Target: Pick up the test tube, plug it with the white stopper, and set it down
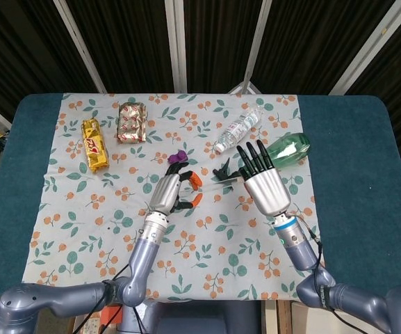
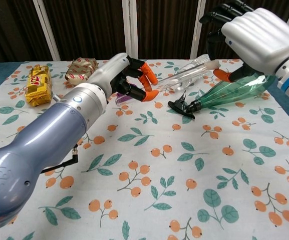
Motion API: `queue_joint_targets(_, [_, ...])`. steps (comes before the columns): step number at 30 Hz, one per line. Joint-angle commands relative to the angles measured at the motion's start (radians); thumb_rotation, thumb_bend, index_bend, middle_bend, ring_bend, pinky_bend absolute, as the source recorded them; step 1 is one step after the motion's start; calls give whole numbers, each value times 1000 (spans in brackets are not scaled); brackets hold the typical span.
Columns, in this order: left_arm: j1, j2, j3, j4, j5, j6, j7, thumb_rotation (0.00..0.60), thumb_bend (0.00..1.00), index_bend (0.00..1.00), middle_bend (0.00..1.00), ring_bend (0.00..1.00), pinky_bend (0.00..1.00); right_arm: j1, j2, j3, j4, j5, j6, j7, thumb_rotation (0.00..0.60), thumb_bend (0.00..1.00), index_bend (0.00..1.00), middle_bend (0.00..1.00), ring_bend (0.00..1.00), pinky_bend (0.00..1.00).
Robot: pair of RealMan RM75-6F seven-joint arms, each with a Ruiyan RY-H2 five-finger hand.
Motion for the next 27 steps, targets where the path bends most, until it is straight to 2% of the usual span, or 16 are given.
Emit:
queue_joint_targets(1, [-1,-10,-2,10,-1,3,-3,600,599,692,545,126,0,-1,0,2,-2,3,0,1,600,414,620,152,52,0])
queue_joint_targets(27, [-1,-21,-5,22,13,-8,2,600,599,692,545,126,0,2,5,-2,-25,0,-11,21,600,414,620,152,52,0])
